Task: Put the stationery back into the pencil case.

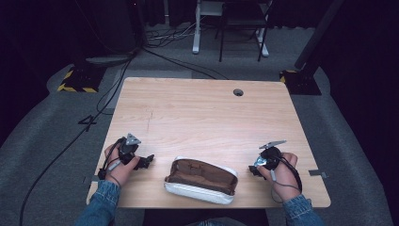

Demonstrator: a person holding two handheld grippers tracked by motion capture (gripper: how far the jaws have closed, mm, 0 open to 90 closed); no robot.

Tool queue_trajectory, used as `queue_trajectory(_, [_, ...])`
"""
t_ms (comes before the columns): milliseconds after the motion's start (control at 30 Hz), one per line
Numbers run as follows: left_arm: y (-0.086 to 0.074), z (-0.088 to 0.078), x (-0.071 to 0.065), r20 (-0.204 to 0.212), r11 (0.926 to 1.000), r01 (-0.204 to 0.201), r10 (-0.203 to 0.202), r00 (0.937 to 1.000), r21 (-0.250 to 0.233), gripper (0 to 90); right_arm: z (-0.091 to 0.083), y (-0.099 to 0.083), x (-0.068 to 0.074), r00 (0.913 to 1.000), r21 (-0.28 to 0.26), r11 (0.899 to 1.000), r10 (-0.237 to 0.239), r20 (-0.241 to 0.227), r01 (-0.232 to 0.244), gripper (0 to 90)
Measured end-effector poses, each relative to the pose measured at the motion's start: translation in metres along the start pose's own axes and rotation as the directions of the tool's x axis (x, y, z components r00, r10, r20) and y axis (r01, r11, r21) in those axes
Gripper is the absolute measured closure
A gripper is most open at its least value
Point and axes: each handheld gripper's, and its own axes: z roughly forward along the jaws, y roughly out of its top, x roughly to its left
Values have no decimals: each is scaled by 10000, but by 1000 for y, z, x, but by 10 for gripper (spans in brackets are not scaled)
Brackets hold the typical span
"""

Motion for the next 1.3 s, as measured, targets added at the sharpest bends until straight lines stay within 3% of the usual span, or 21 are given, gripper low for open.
queue_trajectory(133, [0, 0, 0, -9, 10000, 2, -2, 10000, 4, 6, 1, 1, 2, 9999, 63, 9999, 141, 3, -141, 124])
queue_trajectory(400, [0, 0, 0, -12, 10000, -2, 2, 10000, 3, 6, -4, 1, 0, 10000, 102, 9999, 37, -31, -37, 273])
queue_trajectory(467, [0, 0, 0, -11, 10000, -7, 7, 10000, -2, 6, -7, 2, 0, 9999, 159, 9998, -82, -133, 84, 390])
queue_trajectory(933, [0, 0, 0, 15, 10000, -13, 13, 10000, 10, 6, -8, 2, -1, 9994, 230, 9996, -168, -292, 175, 397])
queue_trajectory(1300, [0, 0, 0, 16, 10000, -16, 16, 10000, 10, 6, -28, 4, -4, 9996, -519, 9986, -77, -283, 62, 398])
